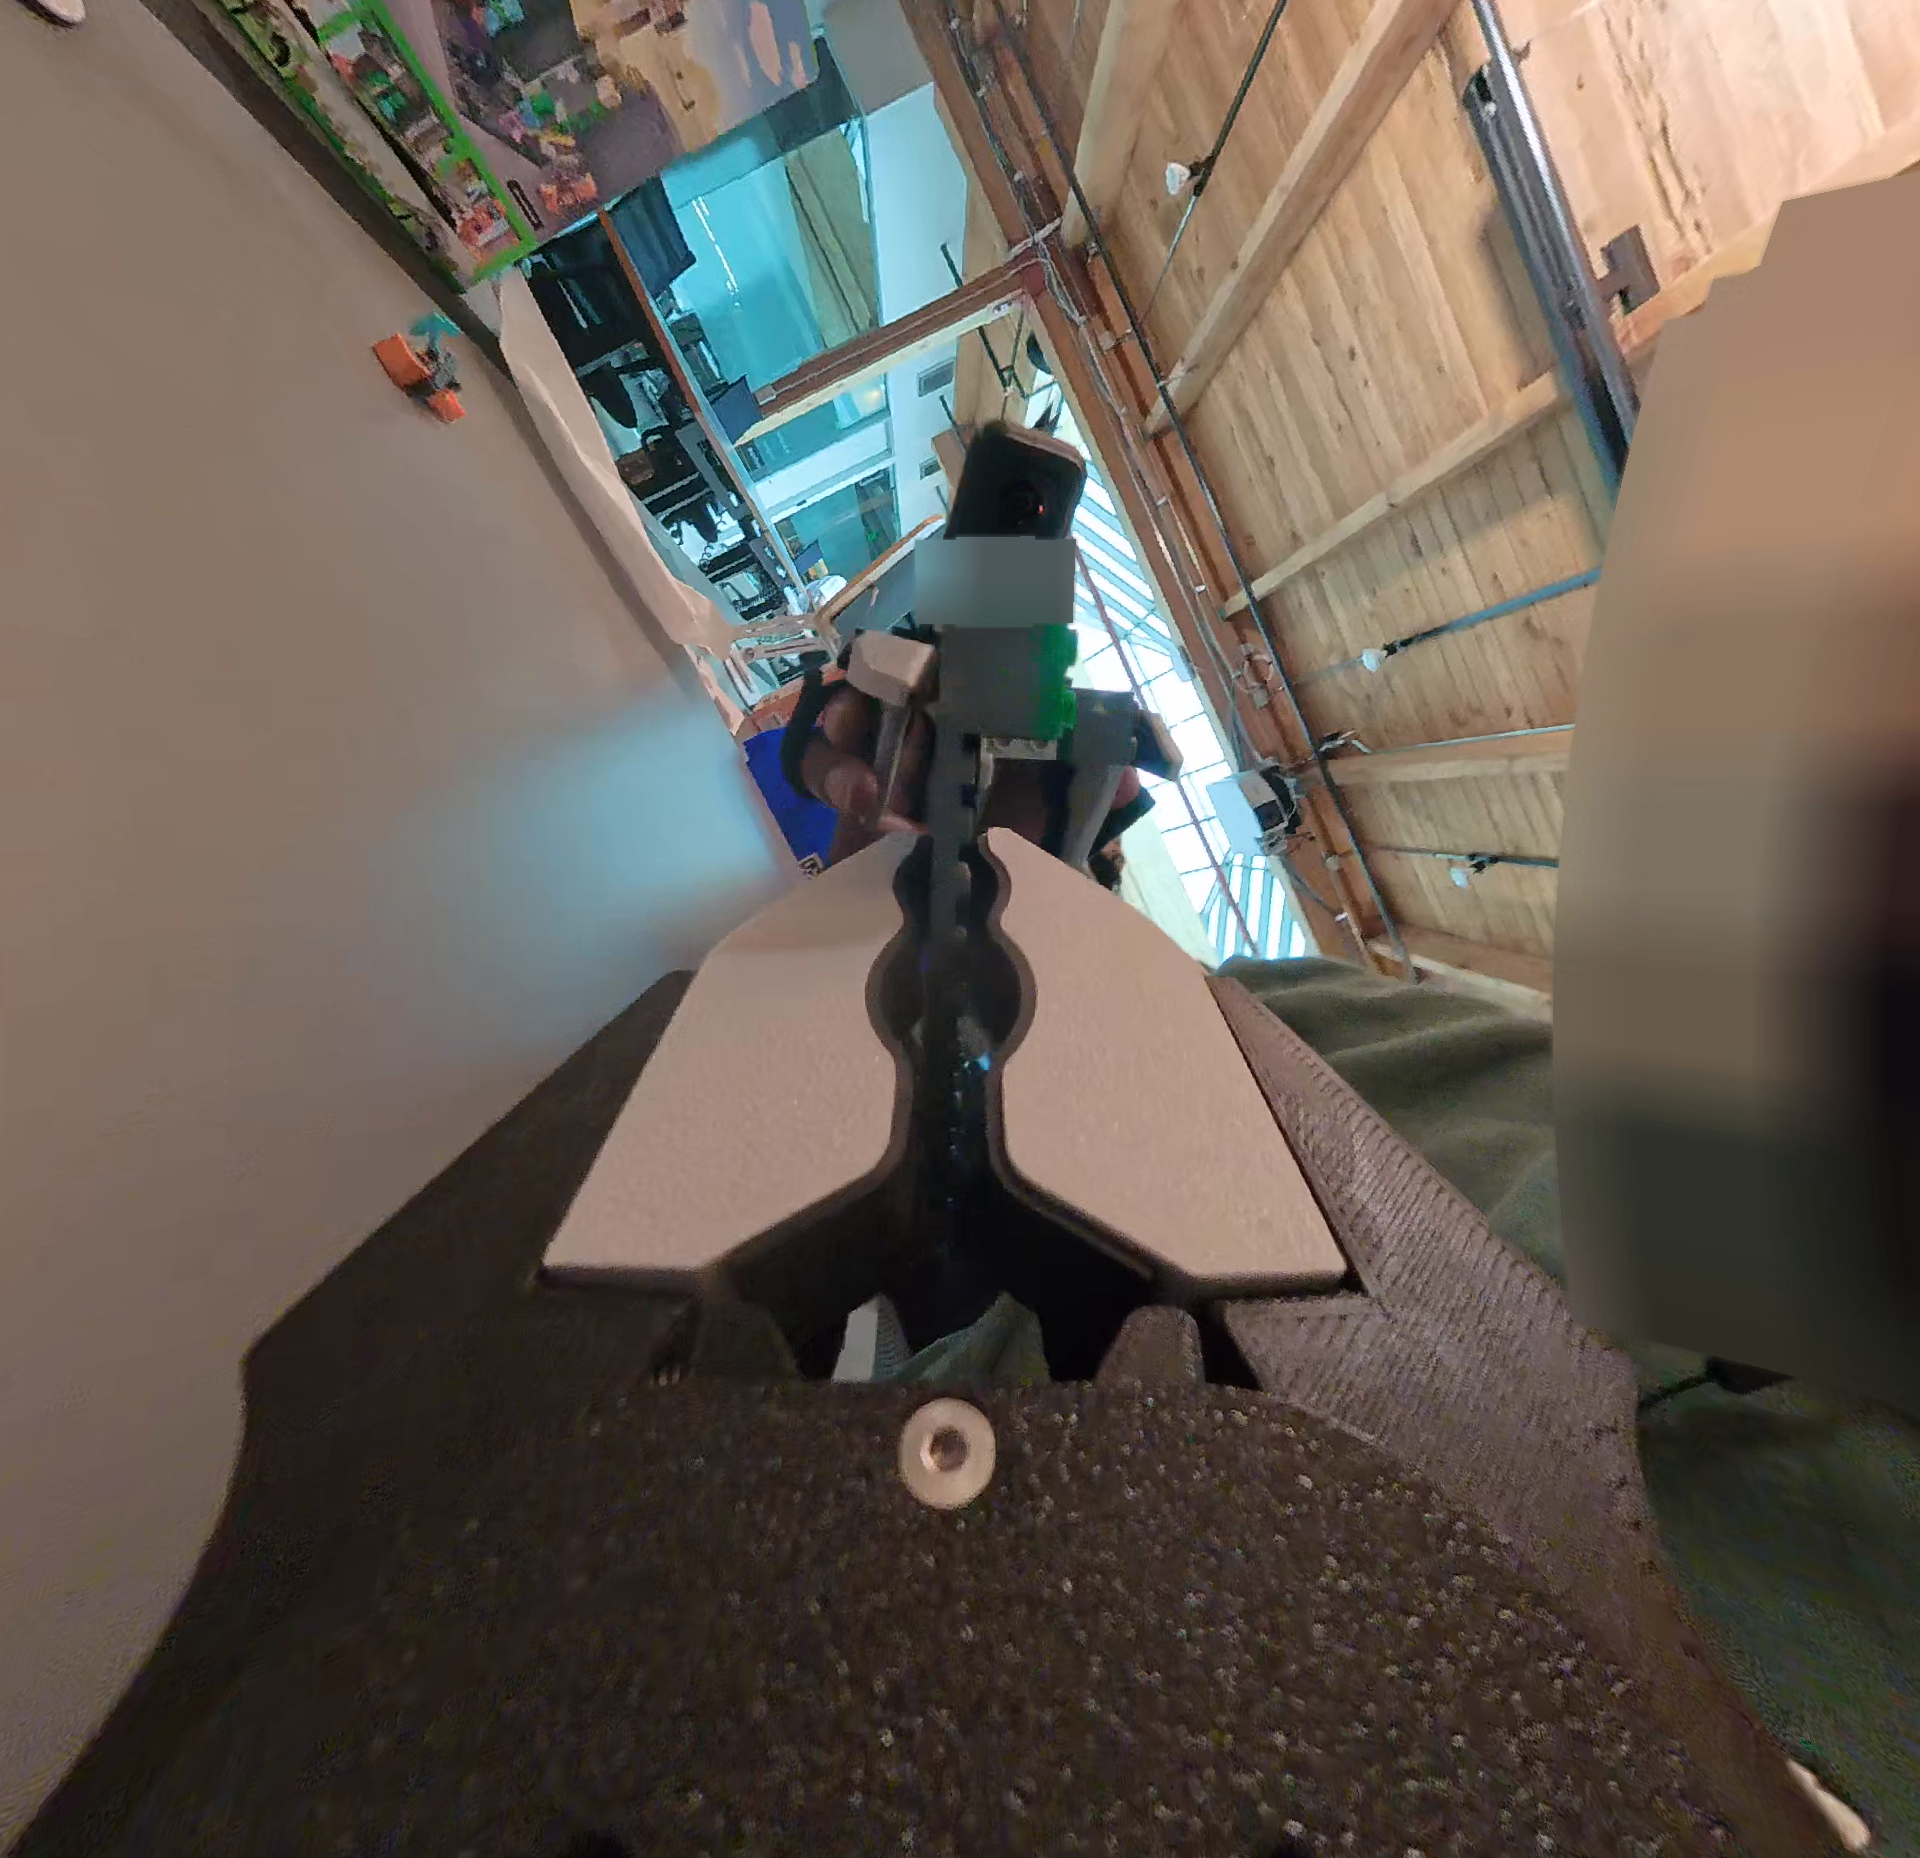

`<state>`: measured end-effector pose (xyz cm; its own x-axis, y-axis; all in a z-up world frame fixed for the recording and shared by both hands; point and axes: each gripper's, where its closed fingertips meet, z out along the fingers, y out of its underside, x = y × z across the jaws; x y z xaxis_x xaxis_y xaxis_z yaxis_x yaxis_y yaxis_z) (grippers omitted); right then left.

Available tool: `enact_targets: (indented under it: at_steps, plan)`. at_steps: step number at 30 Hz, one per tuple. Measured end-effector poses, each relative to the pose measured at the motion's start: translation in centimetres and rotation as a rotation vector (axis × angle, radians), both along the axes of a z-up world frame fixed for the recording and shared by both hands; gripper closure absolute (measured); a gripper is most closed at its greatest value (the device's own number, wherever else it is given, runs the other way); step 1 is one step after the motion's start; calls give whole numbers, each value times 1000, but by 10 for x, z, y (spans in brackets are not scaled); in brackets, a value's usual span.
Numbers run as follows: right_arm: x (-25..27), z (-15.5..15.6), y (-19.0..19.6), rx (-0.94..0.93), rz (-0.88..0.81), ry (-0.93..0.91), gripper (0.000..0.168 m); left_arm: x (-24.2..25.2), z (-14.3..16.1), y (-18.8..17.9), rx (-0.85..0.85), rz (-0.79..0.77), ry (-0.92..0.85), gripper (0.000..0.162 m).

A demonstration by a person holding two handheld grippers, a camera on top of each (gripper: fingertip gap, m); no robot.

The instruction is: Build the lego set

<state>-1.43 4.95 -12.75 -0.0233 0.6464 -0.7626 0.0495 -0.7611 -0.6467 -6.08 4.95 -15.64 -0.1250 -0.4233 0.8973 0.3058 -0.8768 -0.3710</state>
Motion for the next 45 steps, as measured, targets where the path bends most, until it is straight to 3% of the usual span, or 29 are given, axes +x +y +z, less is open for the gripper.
enact_targets:
  at_steps: [3,10,17,35,45]
  plan:
    - [13,2,7,109,-57,-6,102,-2,-3,4,-19,12,-2,156]
    - [33,-14,7,578,-207,-292,113,-1,-8,2,-67,-2,-15,156]
    - [26,-1,4,798,-217,-385,120,9,-10,-2,-102,-29,-12,156]
    - [7,-8,2,919,-158,-439,124,10,-11,-3,-129,-25,-26,155]
    - [7,-13,8,972,-168,-482,139,9,-14,-1,-101,-14,13,156]
